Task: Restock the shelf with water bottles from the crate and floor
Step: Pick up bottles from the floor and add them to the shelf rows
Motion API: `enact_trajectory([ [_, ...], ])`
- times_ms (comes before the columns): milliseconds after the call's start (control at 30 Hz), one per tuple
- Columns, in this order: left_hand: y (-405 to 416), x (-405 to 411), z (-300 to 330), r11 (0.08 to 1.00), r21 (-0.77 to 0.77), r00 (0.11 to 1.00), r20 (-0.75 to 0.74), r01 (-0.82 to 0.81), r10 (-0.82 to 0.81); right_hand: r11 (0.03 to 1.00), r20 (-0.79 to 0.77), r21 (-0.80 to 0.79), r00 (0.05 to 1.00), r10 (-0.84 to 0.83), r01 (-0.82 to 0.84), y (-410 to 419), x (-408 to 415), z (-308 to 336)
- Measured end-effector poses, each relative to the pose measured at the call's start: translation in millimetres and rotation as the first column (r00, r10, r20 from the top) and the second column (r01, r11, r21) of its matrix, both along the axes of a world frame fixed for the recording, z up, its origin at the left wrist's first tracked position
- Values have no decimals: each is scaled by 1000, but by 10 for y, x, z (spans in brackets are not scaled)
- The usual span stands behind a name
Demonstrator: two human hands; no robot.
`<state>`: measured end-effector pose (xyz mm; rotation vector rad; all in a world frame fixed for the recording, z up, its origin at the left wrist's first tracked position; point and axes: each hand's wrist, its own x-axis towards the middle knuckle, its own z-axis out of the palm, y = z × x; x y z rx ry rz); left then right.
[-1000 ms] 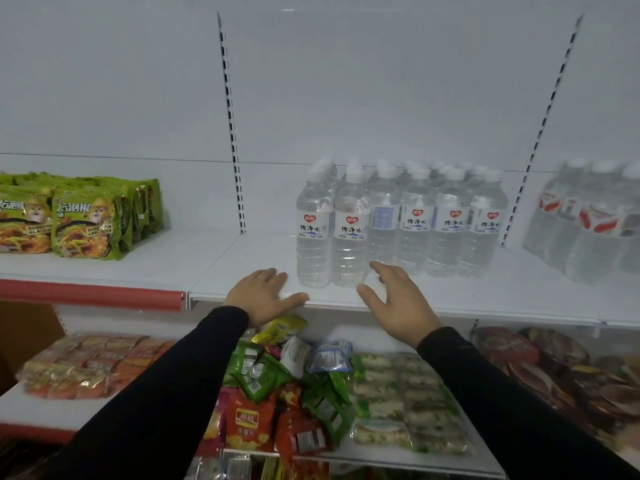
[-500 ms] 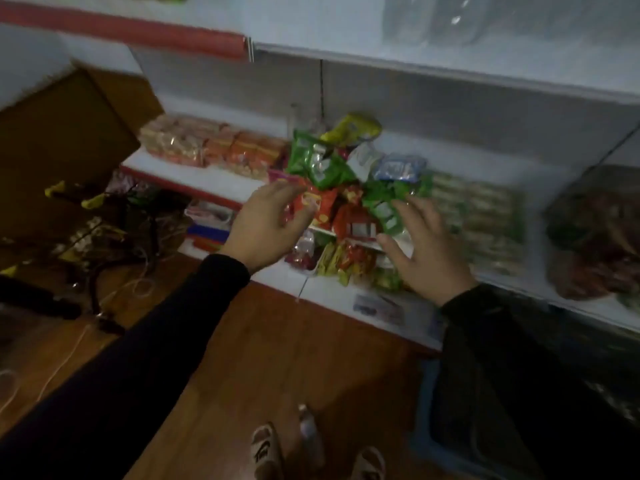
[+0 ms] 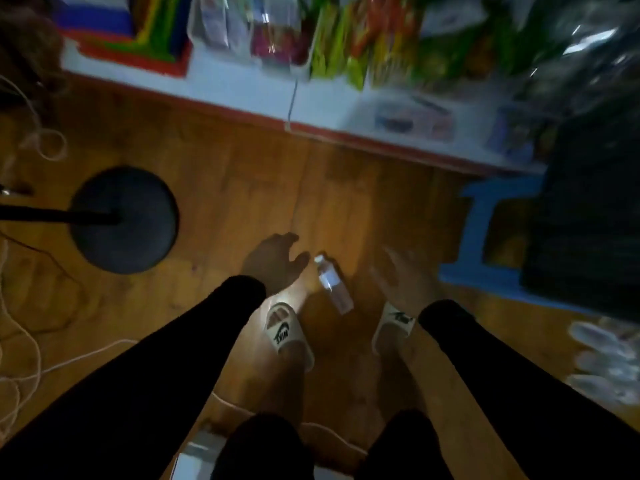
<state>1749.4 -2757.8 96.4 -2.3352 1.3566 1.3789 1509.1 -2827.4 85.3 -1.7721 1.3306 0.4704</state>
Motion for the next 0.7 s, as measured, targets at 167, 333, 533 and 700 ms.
enact_trajectory([
  [167, 401, -295, -1895, 981, 135, 987, -67, -139, 149, 991, -79, 136, 997, -1, 12, 560, -141, -1908],
  [333, 733, -703, -3488, 917, 253, 932, -113, -308, 344, 965, -39, 260, 999, -21, 30, 978, -151, -3677],
  [533, 753, -949, -4474, 844, 211, 844, -120, -493, 523, 925, 66, 364, 988, -141, 107, 1211, -38, -4528],
  [700, 670, -945, -4369, 819, 161, 793, -205, -551, 573, 878, 86, 453, 972, -217, 156, 1177, -50, -4409],
])
